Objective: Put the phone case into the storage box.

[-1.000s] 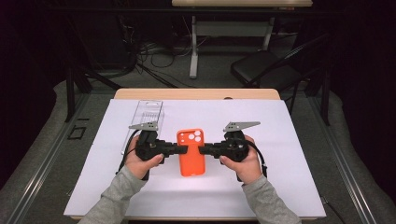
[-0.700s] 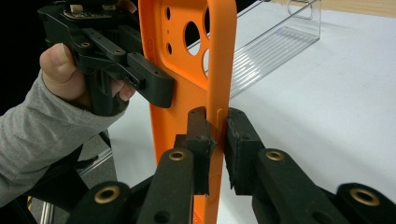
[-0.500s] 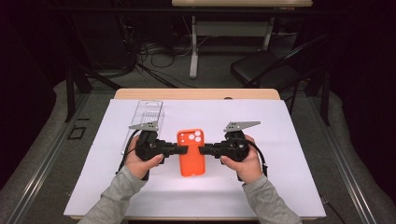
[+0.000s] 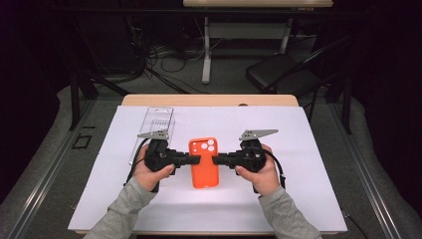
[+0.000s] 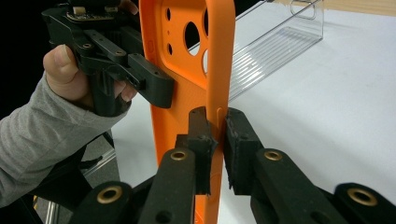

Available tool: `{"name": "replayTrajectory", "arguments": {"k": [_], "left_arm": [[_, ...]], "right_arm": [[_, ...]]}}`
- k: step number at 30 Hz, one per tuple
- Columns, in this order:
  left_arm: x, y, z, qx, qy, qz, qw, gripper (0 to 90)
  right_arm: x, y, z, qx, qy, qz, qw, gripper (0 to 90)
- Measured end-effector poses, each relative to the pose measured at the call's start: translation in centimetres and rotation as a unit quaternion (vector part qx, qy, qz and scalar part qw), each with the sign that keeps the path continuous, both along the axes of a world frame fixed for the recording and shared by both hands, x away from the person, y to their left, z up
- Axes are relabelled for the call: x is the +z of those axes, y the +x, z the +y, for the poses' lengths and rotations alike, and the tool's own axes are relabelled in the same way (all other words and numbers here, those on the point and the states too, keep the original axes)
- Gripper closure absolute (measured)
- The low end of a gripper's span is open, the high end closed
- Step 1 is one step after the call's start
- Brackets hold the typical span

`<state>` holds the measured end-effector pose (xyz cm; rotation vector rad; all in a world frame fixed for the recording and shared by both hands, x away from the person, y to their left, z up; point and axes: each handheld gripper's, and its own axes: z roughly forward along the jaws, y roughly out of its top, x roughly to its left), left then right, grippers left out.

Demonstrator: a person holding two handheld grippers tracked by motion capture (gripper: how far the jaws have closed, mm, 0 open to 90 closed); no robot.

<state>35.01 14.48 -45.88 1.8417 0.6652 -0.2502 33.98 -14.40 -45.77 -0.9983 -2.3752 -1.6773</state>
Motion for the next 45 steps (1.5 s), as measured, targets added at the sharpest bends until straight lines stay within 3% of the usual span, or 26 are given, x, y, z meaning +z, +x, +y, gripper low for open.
{"name": "replayTrajectory", "arguments": {"k": [14,23,32,40,42,45], "left_arm": [[-0.05,0.08,0.0,0.007,-0.002,0.001,1.0,79.7],[0.04,0.26,0.37,0.023,-0.011,-0.002,0.9997,70.3],[0.04,0.5,0.72,0.045,-0.009,-0.02,0.9987,62.4],[0.06,0.57,0.66,0.066,0.009,-0.044,0.9968,53.6],[0.12,0.53,0.63,0.077,0.016,-0.069,0.9945,48.8],[0.23,0.55,0.74,0.083,0.021,-0.07,0.9938,46.8]], "right_arm": [[-0.03,0.0,-0.03,-0.003,0.001,0.003,1.0,82.3],[-0.18,0.14,-0.18,-0.014,-0.003,0.003,0.9999,82.3],[-0.29,0.35,-0.65,-0.038,-0.013,0.001,0.9992,82.4],[-0.35,0.42,-0.86,-0.058,-0.026,-0.002,0.998,82.3],[-0.36,0.42,-0.88,-0.061,-0.027,-0.006,0.9978,82.4],[-0.4,0.41,-0.87,-0.067,-0.032,-0.008,0.9972,82.3]]}}
